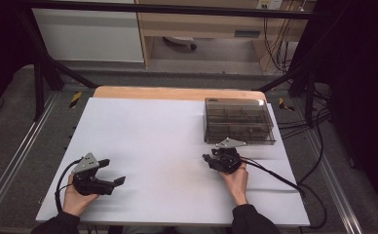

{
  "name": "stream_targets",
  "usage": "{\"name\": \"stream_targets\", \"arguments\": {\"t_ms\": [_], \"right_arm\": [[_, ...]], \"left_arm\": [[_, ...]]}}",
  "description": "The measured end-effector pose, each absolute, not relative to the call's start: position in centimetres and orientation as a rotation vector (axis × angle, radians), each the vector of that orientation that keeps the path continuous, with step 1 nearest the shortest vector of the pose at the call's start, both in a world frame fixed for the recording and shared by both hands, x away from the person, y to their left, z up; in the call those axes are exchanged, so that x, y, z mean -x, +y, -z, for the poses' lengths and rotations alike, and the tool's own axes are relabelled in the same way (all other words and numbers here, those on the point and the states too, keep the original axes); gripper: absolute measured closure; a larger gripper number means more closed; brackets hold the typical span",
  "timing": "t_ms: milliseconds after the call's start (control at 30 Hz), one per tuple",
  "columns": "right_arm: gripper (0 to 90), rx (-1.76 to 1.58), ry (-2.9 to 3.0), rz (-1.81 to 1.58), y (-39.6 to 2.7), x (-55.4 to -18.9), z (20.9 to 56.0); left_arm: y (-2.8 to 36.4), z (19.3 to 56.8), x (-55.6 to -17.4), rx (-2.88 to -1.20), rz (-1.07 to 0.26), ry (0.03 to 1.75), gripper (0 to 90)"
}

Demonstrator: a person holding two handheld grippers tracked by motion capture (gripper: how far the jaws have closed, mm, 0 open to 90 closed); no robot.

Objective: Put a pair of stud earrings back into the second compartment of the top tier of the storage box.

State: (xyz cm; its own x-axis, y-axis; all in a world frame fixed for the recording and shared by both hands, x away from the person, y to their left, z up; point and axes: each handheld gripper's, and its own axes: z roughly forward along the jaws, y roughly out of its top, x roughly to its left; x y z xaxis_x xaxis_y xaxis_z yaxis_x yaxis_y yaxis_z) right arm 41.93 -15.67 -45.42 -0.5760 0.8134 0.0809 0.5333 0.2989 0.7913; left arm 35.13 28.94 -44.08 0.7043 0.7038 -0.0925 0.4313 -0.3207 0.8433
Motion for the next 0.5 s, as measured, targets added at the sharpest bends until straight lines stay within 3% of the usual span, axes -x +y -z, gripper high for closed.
{"name": "stream_targets", "arguments": {"t_ms": [500], "right_arm": [[67.2, -1.26, 2.242, -1.131, -15.56, -42.36, 45.79]], "left_arm": [[28.94, 44.08, -35.14, -1.965, -0.363, 0.874, 4.3]]}}
